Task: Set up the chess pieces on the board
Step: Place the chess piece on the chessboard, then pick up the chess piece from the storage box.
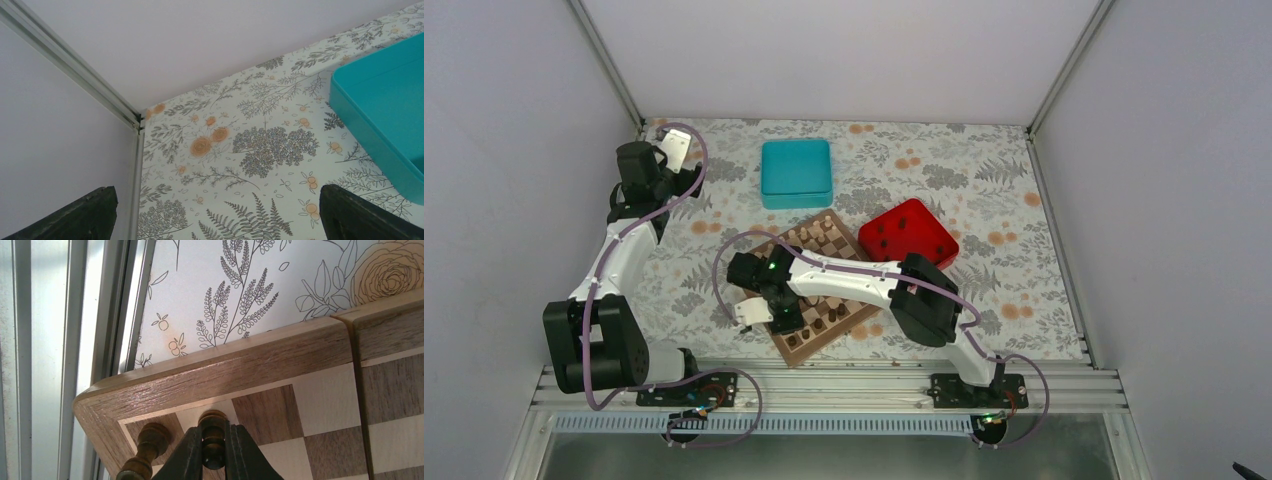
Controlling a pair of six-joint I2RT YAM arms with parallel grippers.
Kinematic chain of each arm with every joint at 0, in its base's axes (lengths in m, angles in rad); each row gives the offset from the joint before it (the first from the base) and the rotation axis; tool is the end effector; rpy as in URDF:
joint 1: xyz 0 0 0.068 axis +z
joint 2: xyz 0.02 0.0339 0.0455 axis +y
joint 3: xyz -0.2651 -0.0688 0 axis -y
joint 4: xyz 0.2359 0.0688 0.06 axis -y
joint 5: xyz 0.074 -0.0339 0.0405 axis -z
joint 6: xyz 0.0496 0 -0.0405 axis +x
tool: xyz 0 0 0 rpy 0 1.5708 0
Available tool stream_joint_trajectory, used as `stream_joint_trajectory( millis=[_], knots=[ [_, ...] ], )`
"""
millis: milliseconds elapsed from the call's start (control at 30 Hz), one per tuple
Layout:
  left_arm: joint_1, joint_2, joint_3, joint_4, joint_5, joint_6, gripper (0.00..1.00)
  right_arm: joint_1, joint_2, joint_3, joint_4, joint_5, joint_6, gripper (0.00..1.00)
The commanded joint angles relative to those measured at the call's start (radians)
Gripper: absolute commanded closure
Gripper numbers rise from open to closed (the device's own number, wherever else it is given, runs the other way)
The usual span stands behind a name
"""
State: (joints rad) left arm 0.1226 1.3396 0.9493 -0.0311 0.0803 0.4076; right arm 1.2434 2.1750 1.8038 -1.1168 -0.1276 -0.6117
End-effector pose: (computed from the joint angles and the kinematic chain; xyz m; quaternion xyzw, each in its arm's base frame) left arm 0.3110 0.0343 0.2868 0.1407 0.8271 0.1098 0.5330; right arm 0.1299 0.4020 0.1792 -0.7994 0.5960 0.0734 0.0195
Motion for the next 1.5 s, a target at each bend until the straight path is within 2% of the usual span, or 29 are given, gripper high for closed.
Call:
stream_joint_trajectory(
  millis=[0, 133, 300, 367, 567, 733, 967, 1233, 1333, 1467],
  knots=[
    [0.006, -0.016, -0.008, 0.031, 0.014, -0.006, 0.00, 0.010, 0.008, -0.029, -0.006, 0.007, 0.012, 0.90],
    [0.006, -0.016, -0.008, 0.031, 0.013, -0.006, 0.00, 0.010, 0.004, -0.027, -0.006, 0.013, 0.013, 0.81],
    [0.006, -0.015, -0.010, 0.035, 0.010, -0.004, 0.00, 0.008, -0.034, -0.018, -0.001, 0.034, 0.021, 0.64],
    [0.006, -0.014, -0.009, 0.034, 0.010, -0.004, 0.00, 0.003, -0.057, -0.009, 0.001, 0.043, 0.026, 0.60],
    [0.008, -0.015, -0.009, 0.035, 0.009, -0.004, 0.00, -0.046, -0.134, 0.033, -0.020, 0.078, 0.038, 0.59],
    [0.008, -0.016, -0.008, 0.033, 0.010, -0.004, 0.00, -0.143, -0.210, 0.028, -0.028, 0.096, 0.037, 0.61],
    [0.008, -0.015, -0.010, 0.036, 0.009, -0.006, 0.00, -0.407, -0.311, -0.056, 0.002, 0.102, 0.007, 0.64],
    [0.008, -0.013, -0.010, 0.037, 0.011, -0.006, 0.00, -0.728, -0.309, -0.150, 0.077, 0.096, -0.055, 0.65],
    [0.008, -0.011, -0.010, 0.036, 0.013, -0.006, 0.00, -0.785, -0.273, -0.178, 0.092, 0.073, -0.068, 0.65],
    [0.008, -0.006, -0.005, 0.033, 0.012, -0.006, 0.00, -0.799, -0.240, -0.232, 0.114, 0.043, -0.081, 0.67]
  ],
)
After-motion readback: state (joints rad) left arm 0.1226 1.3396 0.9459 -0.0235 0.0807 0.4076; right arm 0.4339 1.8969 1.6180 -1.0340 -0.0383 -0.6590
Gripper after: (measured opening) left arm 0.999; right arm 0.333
